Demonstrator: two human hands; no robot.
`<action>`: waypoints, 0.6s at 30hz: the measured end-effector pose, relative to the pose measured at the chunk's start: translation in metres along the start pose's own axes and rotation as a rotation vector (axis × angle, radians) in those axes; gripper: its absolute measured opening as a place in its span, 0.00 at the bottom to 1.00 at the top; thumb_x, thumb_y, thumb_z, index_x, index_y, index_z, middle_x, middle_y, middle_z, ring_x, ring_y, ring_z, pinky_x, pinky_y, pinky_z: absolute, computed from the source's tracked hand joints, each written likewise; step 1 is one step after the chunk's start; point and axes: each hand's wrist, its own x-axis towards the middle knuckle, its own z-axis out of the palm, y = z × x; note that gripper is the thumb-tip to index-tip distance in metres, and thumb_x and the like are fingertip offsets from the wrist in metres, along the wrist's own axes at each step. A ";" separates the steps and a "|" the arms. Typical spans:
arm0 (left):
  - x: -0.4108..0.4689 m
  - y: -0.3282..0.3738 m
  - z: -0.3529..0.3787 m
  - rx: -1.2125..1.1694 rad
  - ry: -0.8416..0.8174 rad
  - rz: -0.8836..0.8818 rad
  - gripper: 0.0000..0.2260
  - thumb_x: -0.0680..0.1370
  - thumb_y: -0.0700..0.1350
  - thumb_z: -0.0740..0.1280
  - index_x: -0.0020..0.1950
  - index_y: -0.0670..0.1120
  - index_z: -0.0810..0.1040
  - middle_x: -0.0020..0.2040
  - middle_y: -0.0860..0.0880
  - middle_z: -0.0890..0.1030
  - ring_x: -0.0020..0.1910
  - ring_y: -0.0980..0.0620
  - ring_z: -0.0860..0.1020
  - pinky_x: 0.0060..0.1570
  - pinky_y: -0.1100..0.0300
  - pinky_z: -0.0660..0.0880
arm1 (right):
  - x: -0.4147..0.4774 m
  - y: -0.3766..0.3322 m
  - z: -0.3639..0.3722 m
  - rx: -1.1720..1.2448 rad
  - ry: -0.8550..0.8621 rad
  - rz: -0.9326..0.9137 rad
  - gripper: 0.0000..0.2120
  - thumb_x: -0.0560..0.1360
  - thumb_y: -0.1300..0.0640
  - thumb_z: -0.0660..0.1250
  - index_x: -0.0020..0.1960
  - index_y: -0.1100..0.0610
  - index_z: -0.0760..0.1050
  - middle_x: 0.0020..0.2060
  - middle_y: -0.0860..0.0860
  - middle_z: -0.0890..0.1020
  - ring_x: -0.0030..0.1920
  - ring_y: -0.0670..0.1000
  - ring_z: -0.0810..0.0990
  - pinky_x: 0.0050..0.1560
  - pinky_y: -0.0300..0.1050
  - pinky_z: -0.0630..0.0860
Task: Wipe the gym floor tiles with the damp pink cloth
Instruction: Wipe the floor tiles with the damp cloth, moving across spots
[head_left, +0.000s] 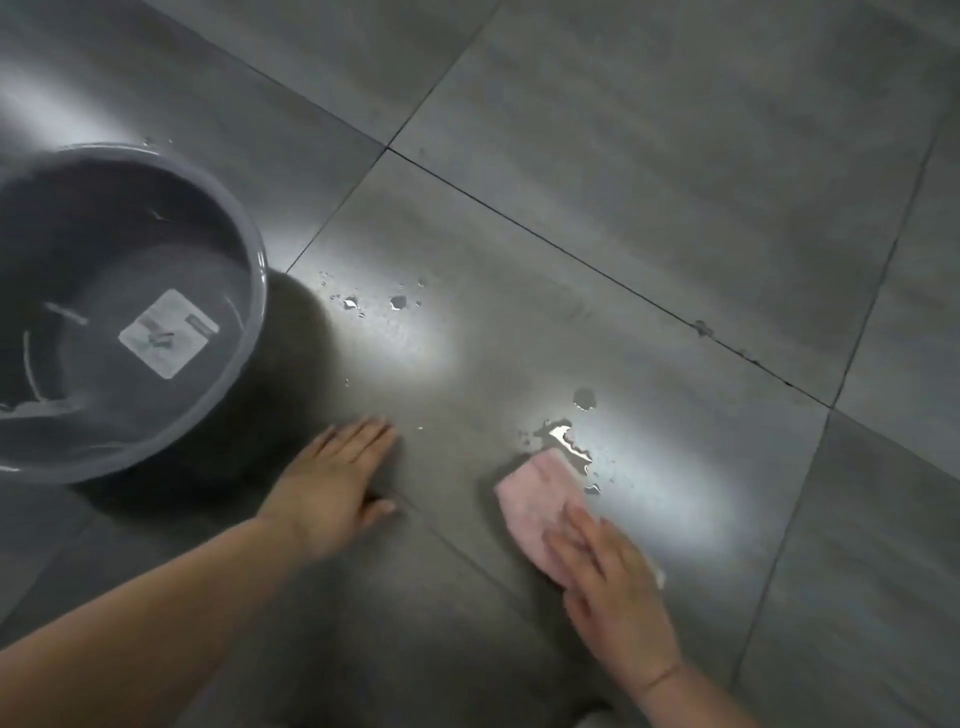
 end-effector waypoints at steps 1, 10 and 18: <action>0.003 -0.011 0.009 0.034 0.007 0.018 0.35 0.75 0.60 0.55 0.74 0.46 0.44 0.74 0.50 0.43 0.75 0.53 0.44 0.73 0.61 0.42 | 0.000 0.000 0.018 -0.035 -0.044 -0.109 0.22 0.64 0.60 0.54 0.57 0.49 0.69 0.72 0.50 0.59 0.66 0.56 0.66 0.61 0.49 0.66; -0.002 -0.024 0.020 -0.028 0.022 -0.071 0.42 0.63 0.63 0.66 0.70 0.43 0.60 0.70 0.45 0.67 0.74 0.52 0.50 0.70 0.65 0.37 | 0.090 0.076 -0.010 -0.243 -0.088 0.128 0.25 0.66 0.56 0.53 0.63 0.53 0.66 0.73 0.53 0.61 0.62 0.60 0.65 0.62 0.58 0.71; -0.005 -0.037 0.020 -0.205 -0.009 -0.333 0.50 0.67 0.65 0.65 0.73 0.44 0.37 0.69 0.54 0.32 0.75 0.52 0.37 0.74 0.55 0.41 | 0.128 0.010 0.007 -0.033 0.056 0.602 0.25 0.72 0.61 0.52 0.68 0.56 0.68 0.73 0.55 0.64 0.68 0.68 0.64 0.67 0.63 0.64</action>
